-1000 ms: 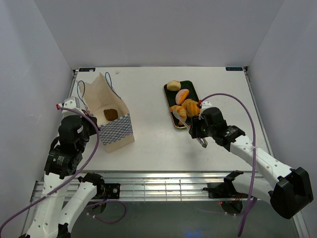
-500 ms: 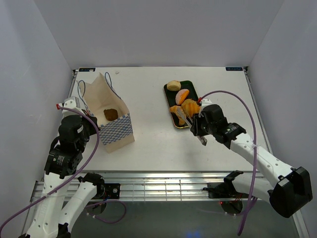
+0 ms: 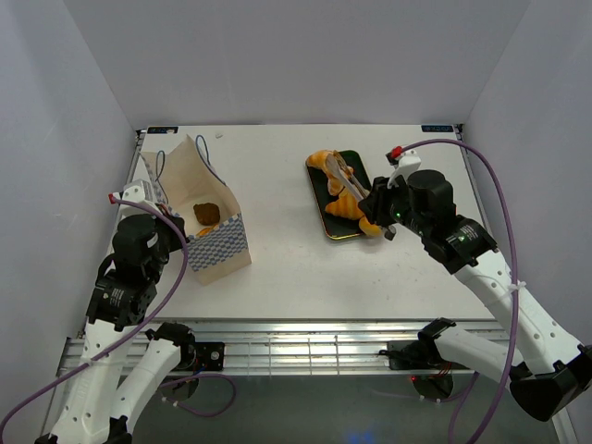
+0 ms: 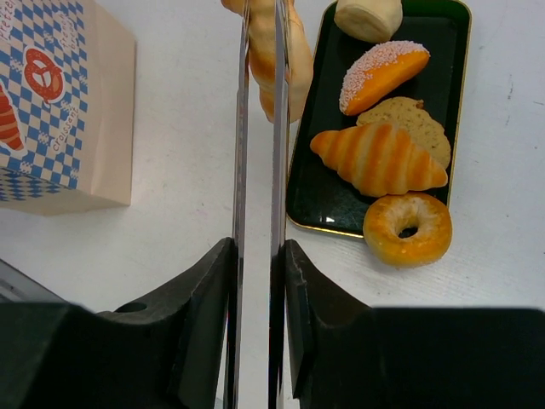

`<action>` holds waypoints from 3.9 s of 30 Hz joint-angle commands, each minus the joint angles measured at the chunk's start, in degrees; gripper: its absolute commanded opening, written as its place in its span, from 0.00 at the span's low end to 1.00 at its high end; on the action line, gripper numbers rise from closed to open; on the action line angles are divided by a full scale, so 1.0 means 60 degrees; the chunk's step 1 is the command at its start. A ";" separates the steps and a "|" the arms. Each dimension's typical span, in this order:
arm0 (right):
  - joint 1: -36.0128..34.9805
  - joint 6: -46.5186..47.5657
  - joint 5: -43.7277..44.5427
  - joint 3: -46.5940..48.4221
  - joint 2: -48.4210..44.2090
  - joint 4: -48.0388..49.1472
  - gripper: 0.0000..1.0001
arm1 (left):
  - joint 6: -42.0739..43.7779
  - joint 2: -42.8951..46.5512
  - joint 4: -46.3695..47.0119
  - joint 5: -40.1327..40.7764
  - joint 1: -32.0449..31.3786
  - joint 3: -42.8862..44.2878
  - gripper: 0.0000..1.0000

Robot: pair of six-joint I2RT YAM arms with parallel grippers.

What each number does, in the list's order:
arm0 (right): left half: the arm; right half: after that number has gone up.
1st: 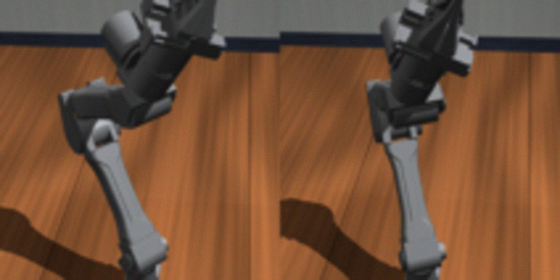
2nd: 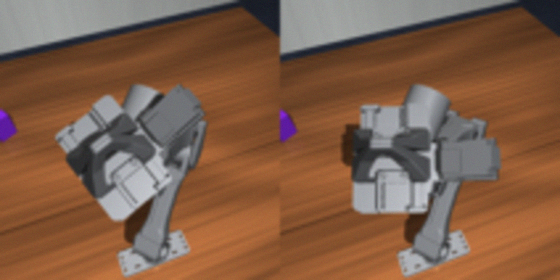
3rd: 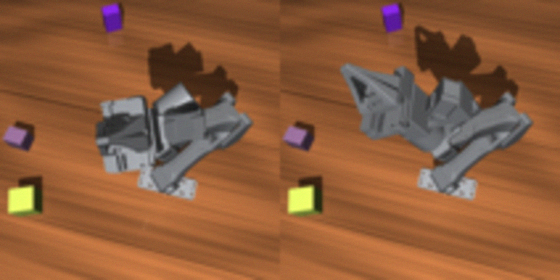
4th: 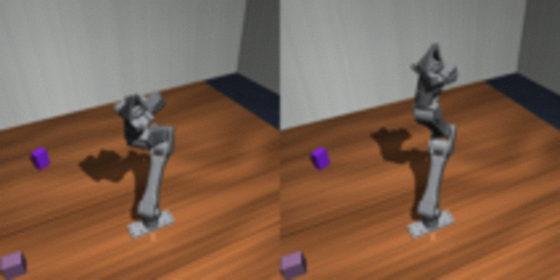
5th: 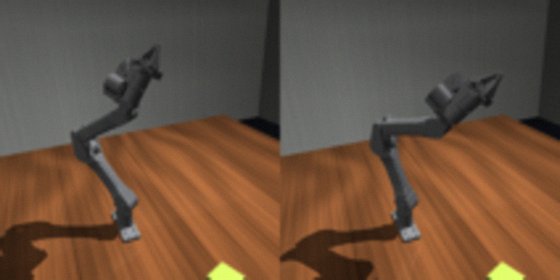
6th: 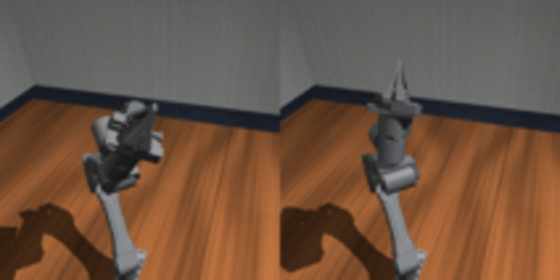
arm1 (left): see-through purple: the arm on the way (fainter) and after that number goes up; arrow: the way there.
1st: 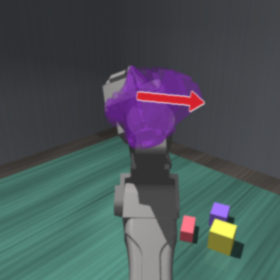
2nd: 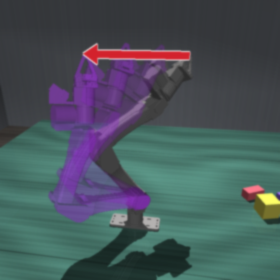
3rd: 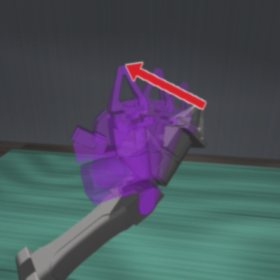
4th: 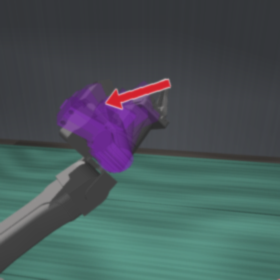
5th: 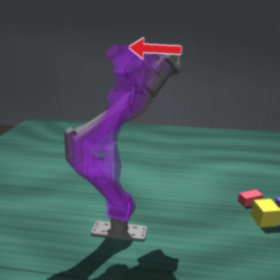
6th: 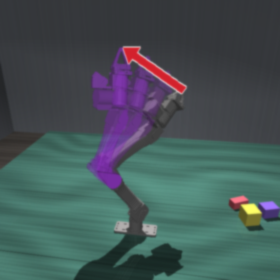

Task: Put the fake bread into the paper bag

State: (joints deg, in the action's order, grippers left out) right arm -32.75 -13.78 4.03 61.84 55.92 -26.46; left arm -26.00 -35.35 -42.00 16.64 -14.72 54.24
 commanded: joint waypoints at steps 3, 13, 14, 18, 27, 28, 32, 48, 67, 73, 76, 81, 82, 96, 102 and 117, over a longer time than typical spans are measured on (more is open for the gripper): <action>0.0010 -0.0003 -0.1285 0.0531 -0.0150 0.0995 0.19 | -0.0047 -0.0026 -0.0119 -0.0137 0.0036 -0.0177 0.00; -0.0166 -0.0193 -0.5853 0.1161 0.0127 0.3573 0.22 | -0.0091 0.0004 -0.0090 -0.0254 0.0036 -0.0192 0.00; -0.0297 -0.0237 -0.6061 0.1206 0.0317 0.3734 0.23 | -0.0091 0.0004 -0.0090 -0.0269 0.0036 -0.0178 0.00; -0.0854 -0.0413 -0.6209 0.1513 0.0888 0.4466 0.24 | -0.0091 -0.0011 -0.0090 -0.0298 0.0036 -0.0133 0.00; -0.2319 -0.0252 -0.5799 0.2933 0.2632 0.5171 0.24 | -0.0047 -0.0055 -0.0119 -0.0313 0.0036 -0.0002 0.00; -0.2450 -0.0252 -0.5669 0.3007 0.2763 0.5244 0.24 | -0.0032 -0.0055 -0.0119 -0.0313 0.0036 0.0013 0.00; -0.2627 -0.0310 -0.5492 0.3242 0.3291 0.5449 0.24 | -0.0017 -0.0055 -0.0134 -0.0313 0.0036 0.0028 0.00; -0.2671 0.0158 -0.4774 0.4179 0.3644 0.4542 0.56 | -0.0135 -0.0040 -0.0119 -0.0518 0.0036 -0.0060 0.00; -0.2583 0.0803 -0.0717 0.2981 0.1945 0.3882 0.54 | -0.0061 -0.0026 -0.0134 -0.0372 0.0036 -0.0090 0.00; -0.2437 0.0642 0.0103 0.1399 0.1068 0.3780 0.54 | -0.0047 -0.0070 -0.0076 -0.0357 0.0036 -0.0148 0.00; -0.2276 0.0569 0.0512 0.0403 0.0512 0.3429 0.54 | -0.0032 -0.0084 -0.0046 -0.0357 0.0036 -0.0192 0.00; -0.1910 0.0160 0.0968 -0.1237 -0.0368 0.2522 0.54 | -0.0032 -0.0026 0.0012 -0.0357 0.0022 -0.0309 0.00; -0.1808 0.0086 0.1114 -0.1457 -0.0529 0.2389 0.54 | -0.0032 -0.0055 0.0012 -0.0372 0.0036 -0.0309 0.00; -0.1470 -0.2022 0.3837 -0.2398 -0.2479 -0.1359 0.55 | -0.0047 -0.0157 0.0159 -0.0650 0.0036 -0.0368 0.00; -0.1455 -0.3749 0.3972 -0.2485 -0.3065 -0.2577 0.55 | -0.0017 -0.0143 0.0173 -0.0679 0.0022 -0.0455 0.00; -0.1455 -0.5774 0.3620 -0.3144 -0.3944 -0.2959 0.59 | 0.0070 0.0179 0.0335 -0.0533 0.0036 -0.0690 0.00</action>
State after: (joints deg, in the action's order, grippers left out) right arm -41.63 -44.73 25.28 43.22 32.62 -44.62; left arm -26.37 -34.87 -39.75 13.10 -14.72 51.00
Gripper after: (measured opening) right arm 0.581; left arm 0.022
